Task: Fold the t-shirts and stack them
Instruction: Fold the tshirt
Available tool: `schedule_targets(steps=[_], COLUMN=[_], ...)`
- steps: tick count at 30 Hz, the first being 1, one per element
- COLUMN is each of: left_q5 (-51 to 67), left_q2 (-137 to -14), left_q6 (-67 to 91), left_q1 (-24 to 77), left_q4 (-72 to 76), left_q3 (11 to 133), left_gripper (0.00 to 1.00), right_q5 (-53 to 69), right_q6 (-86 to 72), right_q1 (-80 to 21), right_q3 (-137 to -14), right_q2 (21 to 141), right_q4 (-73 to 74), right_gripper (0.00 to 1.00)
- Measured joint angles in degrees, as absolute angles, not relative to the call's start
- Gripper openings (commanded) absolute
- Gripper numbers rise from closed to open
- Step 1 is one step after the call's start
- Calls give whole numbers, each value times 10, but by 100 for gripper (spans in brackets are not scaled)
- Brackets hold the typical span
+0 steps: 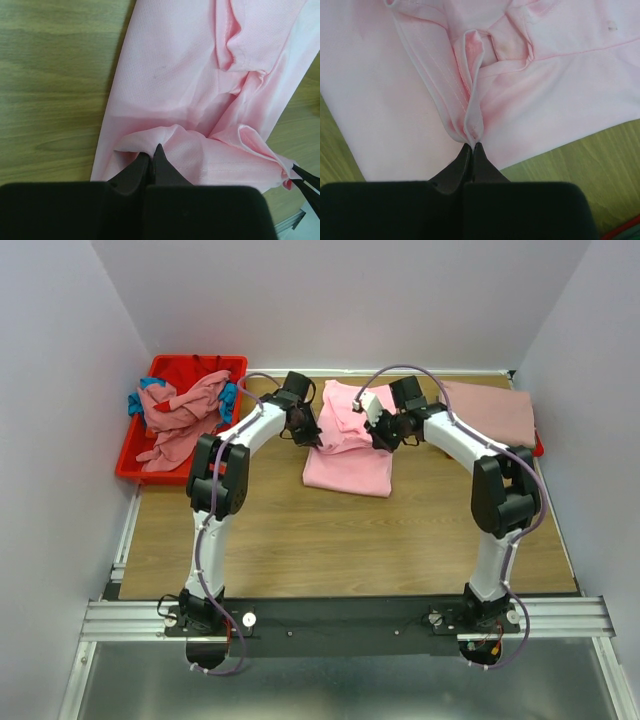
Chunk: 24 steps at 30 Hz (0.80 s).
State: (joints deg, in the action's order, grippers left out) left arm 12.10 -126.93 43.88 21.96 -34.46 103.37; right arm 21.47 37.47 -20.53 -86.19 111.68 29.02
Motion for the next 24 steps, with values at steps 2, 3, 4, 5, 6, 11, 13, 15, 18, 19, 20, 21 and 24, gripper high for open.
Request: schedule_targets(steps=[2, 3, 4, 5, 6, 11, 13, 15, 18, 19, 20, 21, 24], left_q5=[126, 128, 130, 133, 137, 154, 158, 162, 166, 168, 170, 171, 175], left_q2=[-1277, -1278, -1281, -1282, -1285, -1298, -1304, -1312, -1322, -1325, -1327, -1328, -1330], left_q6=[439, 439, 439, 440, 441, 447, 451, 455, 460, 462, 464, 466, 470], left_q1=[218, 217, 217, 216, 215, 214, 214, 214, 213, 211, 211, 210, 207], left_q4=[-344, -344, -344, -342, -341, -330, -327, -324, -322, -320, -318, -317, -312], left_q3=[1046, 1049, 1054, 1058, 1063, 1082, 1088, 1097, 1109, 1111, 1112, 1113, 1113], left_gripper=[0, 0, 0, 0, 0, 0, 0, 0, 0, 0, 0, 0, 0], right_q5=[208, 204, 202, 199, 197, 180, 173, 169, 162, 159, 158, 157, 155], right_q6=[371, 369, 368, 365, 364, 354, 349, 343, 339, 338, 338, 336, 334], right_q1=[-205, -204, -204, -203, -203, -199, -198, -195, -190, -190, -190, -189, -188], right_q3=[-871, -877, -881, -886, -888, -903, -907, -912, -919, -920, -922, -926, -931], right_q2=[1122, 1126, 1129, 1134, 1137, 1159, 1165, 1170, 1178, 1179, 1180, 1183, 1188], right_q4=[290, 290, 289, 289, 289, 287, 287, 285, 281, 280, 279, 279, 277], right_gripper=[0, 0, 0, 0, 0, 0, 0, 0, 0, 0, 0, 0, 0])
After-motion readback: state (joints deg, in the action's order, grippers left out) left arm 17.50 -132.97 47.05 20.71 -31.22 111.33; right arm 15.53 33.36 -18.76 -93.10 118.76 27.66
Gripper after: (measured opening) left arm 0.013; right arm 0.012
